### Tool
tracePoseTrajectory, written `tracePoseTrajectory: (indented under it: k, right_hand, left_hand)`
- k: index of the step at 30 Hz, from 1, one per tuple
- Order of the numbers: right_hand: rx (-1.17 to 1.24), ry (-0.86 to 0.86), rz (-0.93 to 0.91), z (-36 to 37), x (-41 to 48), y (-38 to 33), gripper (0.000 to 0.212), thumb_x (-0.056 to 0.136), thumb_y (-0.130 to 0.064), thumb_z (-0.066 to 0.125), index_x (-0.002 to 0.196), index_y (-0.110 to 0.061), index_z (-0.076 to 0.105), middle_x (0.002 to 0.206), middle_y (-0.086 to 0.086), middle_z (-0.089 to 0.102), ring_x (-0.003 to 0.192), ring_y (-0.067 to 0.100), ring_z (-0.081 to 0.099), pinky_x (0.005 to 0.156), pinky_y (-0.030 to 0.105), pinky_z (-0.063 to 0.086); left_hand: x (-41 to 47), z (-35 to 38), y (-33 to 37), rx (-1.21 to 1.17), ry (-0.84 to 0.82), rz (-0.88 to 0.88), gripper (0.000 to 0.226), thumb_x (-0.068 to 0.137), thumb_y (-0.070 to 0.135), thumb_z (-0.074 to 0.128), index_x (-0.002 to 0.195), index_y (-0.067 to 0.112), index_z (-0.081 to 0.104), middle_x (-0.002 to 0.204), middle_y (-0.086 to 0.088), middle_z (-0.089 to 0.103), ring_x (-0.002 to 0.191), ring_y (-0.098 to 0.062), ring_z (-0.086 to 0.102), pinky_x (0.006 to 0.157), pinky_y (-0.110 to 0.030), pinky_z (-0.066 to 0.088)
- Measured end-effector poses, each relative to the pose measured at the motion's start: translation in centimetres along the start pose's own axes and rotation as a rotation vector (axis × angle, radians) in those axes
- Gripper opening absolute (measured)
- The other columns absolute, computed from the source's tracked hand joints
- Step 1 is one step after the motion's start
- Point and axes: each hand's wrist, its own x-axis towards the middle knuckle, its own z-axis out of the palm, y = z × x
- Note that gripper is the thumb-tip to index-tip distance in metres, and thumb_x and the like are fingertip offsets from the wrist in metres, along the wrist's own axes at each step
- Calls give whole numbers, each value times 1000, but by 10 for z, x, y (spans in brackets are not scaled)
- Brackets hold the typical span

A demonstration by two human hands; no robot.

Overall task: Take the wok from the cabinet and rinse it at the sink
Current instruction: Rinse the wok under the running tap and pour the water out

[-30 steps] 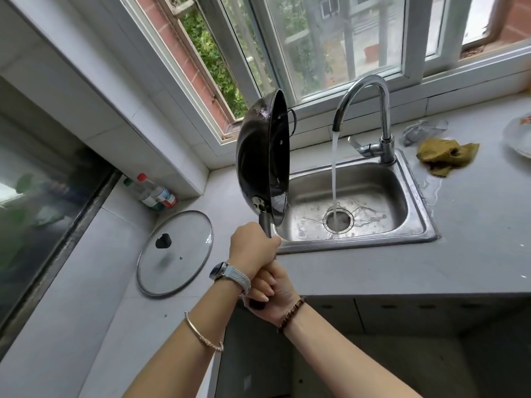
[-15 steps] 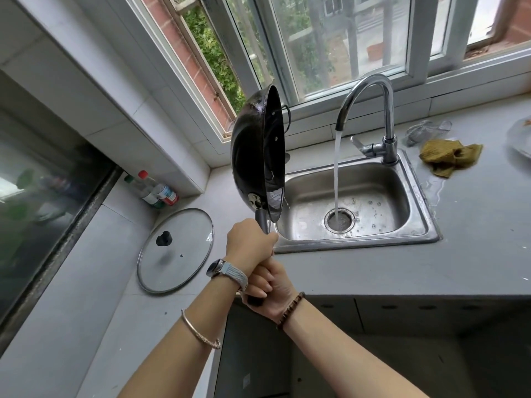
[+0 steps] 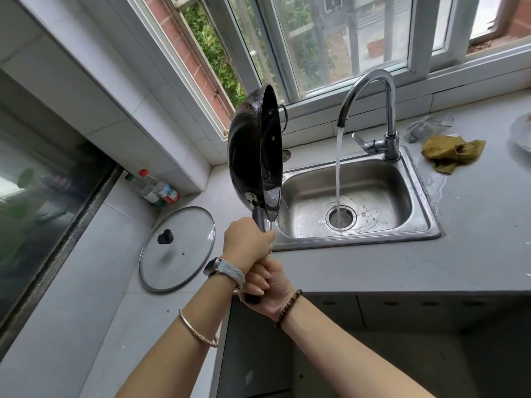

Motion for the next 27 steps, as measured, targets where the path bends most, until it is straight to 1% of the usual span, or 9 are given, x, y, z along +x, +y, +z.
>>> tracePoseTrajectory:
  k: [4, 12, 17, 21, 23, 27]
  right_hand:
    - [1, -4, 9, 0, 2, 2, 56, 47, -16, 94, 30, -16, 40, 26, -7, 32, 21, 5, 33, 25, 14, 28]
    - [13, 0, 23, 1, 4, 4, 56, 46, -13, 93, 31, -16, 39, 26, -7, 31, 21, 5, 32, 25, 15, 28]
    - [8, 6, 12, 3, 4, 4, 55, 45, -12, 93, 30, -16, 40, 26, -7, 31, 21, 5, 32, 25, 14, 28]
    - [10, -7, 10, 4, 2, 5, 56, 44, -14, 95, 30, -17, 40, 26, -8, 32, 20, 5, 32, 25, 13, 27]
    - [3, -11, 9, 4, 2, 5, 56, 45, -15, 95, 31, -17, 40, 27, -7, 32, 21, 5, 33, 25, 13, 27]
    - [-33, 1, 12, 4, 2, 4, 55, 45, -15, 94, 31, -17, 40, 27, -8, 32, 21, 6, 33, 26, 13, 27]
  left_hand:
    - [-2, -3, -1, -11, -8, 0, 29, 79, 31, 55, 78, 5, 69, 68, -1, 73, 76, -19, 67, 72, -32, 54]
    - [-5, -8, -1, -13, -7, 5, 22, 79, 26, 56, 75, 7, 65, 69, -2, 73, 78, -20, 67, 74, -33, 54]
    - [-5, -9, -1, -5, -5, 4, 25, 79, 29, 56, 79, 6, 66, 72, -3, 74, 81, -22, 66, 76, -35, 54]
    - [-7, -10, -1, -12, -17, 10, 20, 80, 26, 56, 70, 10, 63, 67, -2, 73, 78, -19, 66, 73, -31, 52]
    - [-8, -10, 0, -16, -26, 8, 20, 80, 25, 55, 67, 12, 62, 66, -1, 73, 77, -17, 66, 69, -28, 50]
    - [-8, -10, 0, -38, -30, 0, 21, 81, 25, 55, 72, 10, 66, 66, -1, 73, 75, -16, 65, 65, -26, 46]
